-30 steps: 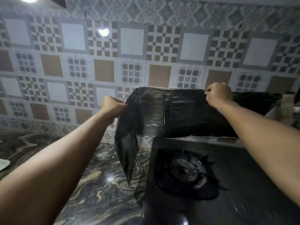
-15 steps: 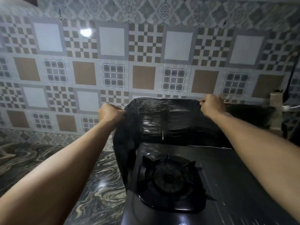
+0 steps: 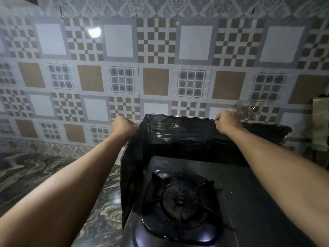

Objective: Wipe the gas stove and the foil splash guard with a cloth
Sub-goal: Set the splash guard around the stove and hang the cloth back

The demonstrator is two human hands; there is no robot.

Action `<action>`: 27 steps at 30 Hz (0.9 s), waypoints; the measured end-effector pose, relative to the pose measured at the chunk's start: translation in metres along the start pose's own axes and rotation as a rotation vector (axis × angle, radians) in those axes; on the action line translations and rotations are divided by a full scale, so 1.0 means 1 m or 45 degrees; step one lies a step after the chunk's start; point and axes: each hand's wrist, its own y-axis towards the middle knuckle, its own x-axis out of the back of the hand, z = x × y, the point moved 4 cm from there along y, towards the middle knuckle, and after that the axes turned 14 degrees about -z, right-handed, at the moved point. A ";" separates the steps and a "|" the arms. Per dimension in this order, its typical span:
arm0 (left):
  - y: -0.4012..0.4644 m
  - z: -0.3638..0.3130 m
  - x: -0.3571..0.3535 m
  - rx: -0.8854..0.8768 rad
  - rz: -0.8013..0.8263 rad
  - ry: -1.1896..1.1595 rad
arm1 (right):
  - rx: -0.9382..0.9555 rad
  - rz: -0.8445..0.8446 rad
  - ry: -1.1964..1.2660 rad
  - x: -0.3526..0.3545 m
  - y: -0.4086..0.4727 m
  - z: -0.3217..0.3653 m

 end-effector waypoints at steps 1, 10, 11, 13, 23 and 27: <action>-0.001 0.004 -0.003 0.010 0.013 0.016 | -0.009 0.014 0.012 -0.005 -0.002 -0.003; -0.011 0.006 -0.013 0.107 0.085 -0.056 | -0.009 0.005 0.016 -0.027 0.001 -0.021; -0.011 0.007 -0.015 0.115 0.128 -0.051 | -0.003 0.006 0.005 -0.028 0.002 -0.022; -0.015 0.008 -0.020 0.175 0.251 -0.063 | 0.011 -0.007 0.001 -0.031 0.006 -0.022; -0.034 0.001 -0.034 0.448 0.564 -0.292 | 0.065 -0.027 0.058 -0.043 0.013 -0.015; -0.036 0.000 -0.035 0.477 0.559 -0.275 | 0.031 0.024 0.052 -0.049 0.014 -0.016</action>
